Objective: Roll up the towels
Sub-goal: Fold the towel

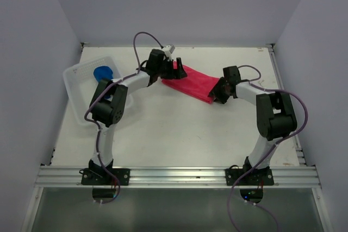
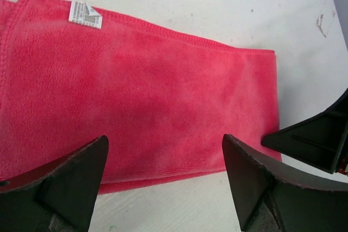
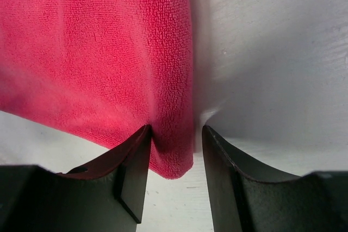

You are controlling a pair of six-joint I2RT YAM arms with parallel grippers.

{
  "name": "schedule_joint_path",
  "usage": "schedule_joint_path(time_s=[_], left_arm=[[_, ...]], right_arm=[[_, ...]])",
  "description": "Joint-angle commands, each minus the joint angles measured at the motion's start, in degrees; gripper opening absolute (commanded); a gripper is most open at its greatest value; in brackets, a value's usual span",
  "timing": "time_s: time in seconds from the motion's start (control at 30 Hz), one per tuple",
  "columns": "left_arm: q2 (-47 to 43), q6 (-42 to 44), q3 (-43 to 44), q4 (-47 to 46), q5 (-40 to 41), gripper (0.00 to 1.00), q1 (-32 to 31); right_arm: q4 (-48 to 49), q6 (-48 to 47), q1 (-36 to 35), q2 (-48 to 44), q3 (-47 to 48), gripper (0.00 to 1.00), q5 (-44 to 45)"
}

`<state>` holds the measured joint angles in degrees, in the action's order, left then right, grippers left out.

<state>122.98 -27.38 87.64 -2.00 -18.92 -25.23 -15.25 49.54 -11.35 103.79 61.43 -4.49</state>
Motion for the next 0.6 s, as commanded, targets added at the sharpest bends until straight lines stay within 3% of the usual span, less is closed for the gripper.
schedule_joint_path(time_s=[0.0,0.57], left_arm=[[0.5,0.3,0.4,-7.3,-0.4,0.89,-0.6],[0.4,-3.2,-7.5,-6.4,4.9,0.91,-0.5]], right_arm=[[2.0,0.4,-0.2,1.3,-0.3,0.46,-0.6],[0.9,-1.1,-0.8,0.4,-1.7,0.42,-1.8]])
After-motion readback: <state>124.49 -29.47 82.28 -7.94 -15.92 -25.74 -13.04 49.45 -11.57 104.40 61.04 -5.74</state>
